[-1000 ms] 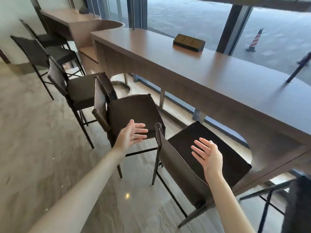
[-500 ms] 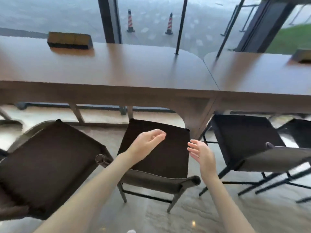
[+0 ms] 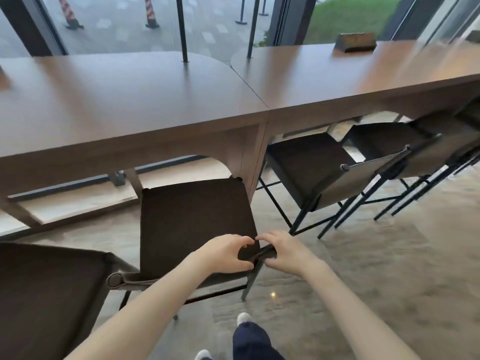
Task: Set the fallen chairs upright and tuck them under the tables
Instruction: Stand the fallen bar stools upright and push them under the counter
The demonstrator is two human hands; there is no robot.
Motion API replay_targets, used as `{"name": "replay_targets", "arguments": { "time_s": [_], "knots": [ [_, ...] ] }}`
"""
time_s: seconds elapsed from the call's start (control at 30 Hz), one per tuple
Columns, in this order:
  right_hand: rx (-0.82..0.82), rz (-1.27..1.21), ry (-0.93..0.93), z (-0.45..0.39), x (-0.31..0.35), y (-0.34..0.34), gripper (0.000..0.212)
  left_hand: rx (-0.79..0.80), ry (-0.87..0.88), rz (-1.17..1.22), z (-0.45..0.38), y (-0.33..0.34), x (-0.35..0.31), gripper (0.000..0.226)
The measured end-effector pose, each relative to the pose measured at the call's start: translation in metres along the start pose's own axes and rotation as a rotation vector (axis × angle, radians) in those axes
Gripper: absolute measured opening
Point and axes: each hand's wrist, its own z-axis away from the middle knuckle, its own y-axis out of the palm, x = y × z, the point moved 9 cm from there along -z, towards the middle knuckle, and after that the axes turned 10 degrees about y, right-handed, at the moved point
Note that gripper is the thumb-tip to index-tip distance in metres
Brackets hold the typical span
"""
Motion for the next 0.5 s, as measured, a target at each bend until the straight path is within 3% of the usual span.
{"name": "replay_targets", "arguments": {
  "time_s": [0.17,0.23,0.5],
  "knots": [
    [0.012,0.348,0.003,-0.023,0.001,0.014,0.024,0.106,-0.051,-0.047,-0.006,0.027,0.011,0.032],
    [0.025,0.437,-0.043,-0.028,0.001,0.020,0.025,0.095,-0.063,0.014,-0.005,0.032,0.012,0.022],
    [0.103,0.446,-0.226,-0.042,-0.003,0.029,0.029,0.064,-0.093,-0.003,-0.008,0.034,0.021,0.025]
  ]
}}
